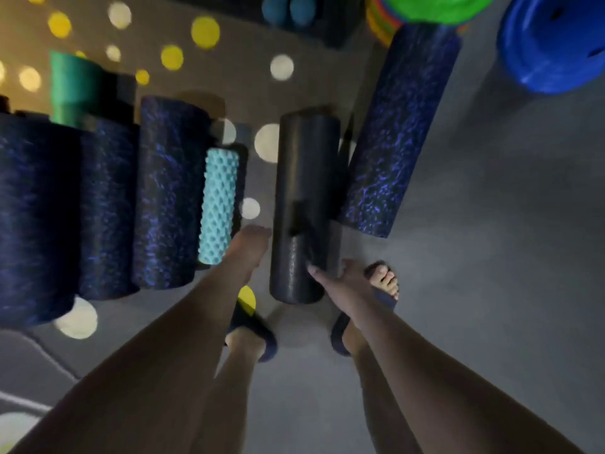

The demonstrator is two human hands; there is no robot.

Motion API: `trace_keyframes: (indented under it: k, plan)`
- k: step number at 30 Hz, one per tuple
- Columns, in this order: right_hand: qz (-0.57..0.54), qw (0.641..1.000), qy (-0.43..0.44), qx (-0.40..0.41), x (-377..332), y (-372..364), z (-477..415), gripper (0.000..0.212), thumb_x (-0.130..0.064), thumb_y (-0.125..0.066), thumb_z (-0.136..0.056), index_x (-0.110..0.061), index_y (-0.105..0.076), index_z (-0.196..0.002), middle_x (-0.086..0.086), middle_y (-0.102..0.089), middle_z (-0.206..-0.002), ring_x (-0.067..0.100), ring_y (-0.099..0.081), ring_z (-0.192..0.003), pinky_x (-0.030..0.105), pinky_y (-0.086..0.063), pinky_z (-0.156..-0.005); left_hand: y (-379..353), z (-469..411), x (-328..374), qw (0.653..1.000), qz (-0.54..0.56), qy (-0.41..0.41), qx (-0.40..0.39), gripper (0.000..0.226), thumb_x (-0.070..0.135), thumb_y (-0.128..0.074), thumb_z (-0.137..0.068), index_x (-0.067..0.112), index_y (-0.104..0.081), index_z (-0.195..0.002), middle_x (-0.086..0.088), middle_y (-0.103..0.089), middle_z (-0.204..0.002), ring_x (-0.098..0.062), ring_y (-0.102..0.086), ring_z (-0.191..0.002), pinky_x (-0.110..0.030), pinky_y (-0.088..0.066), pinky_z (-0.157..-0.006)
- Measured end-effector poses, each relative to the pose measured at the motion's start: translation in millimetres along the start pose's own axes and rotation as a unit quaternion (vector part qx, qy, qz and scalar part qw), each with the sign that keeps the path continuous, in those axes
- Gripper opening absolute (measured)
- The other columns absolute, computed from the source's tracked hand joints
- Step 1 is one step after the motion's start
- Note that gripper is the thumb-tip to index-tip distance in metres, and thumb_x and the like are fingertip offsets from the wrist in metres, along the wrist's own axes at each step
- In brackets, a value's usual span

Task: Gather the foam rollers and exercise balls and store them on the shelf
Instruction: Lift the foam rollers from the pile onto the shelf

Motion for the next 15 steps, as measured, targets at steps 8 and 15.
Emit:
trace_keyframes:
  k: [8, 15]
  plan:
    - [-0.085, 0.994, 0.071, -0.012, 61, -75, -143, 0.128, -0.071, -0.096, -0.022, -0.024, -0.057, -0.134, -0.011, -0.069, -0.124, 0.003, -0.066, -0.114, 0.033, -0.055, -0.100, -69, -87, -94, 0.984, 0.172, 0.022, -0.026, 0.058, 0.061, -0.053, -0.096, 0.031, -0.041, -0.146, 0.002, -0.060, -0.134, -0.019, -0.058, -0.117, -0.042, -0.049, -0.100]
    - [-0.026, 0.997, 0.063, -0.019, -48, -47, 136, 0.068, -0.032, -0.101, -0.054, -0.022, -0.064, -0.110, -0.011, -0.073, -0.106, 0.002, -0.069, -0.094, 0.013, -0.054, -0.076, 54, 140, -80, 0.978, 0.194, 0.036, -0.067, 0.043, 0.054, -0.057, -0.097, 0.036, -0.043, -0.134, 0.001, -0.067, -0.115, -0.013, -0.063, -0.084, -0.028, -0.053, -0.058]
Point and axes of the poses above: each hand's wrist, its own z-axis away from the middle knuckle, its own y-axis out of the back of the hand, x = y × z, the point moved 9 cm from there along -z, towards the middle knuckle
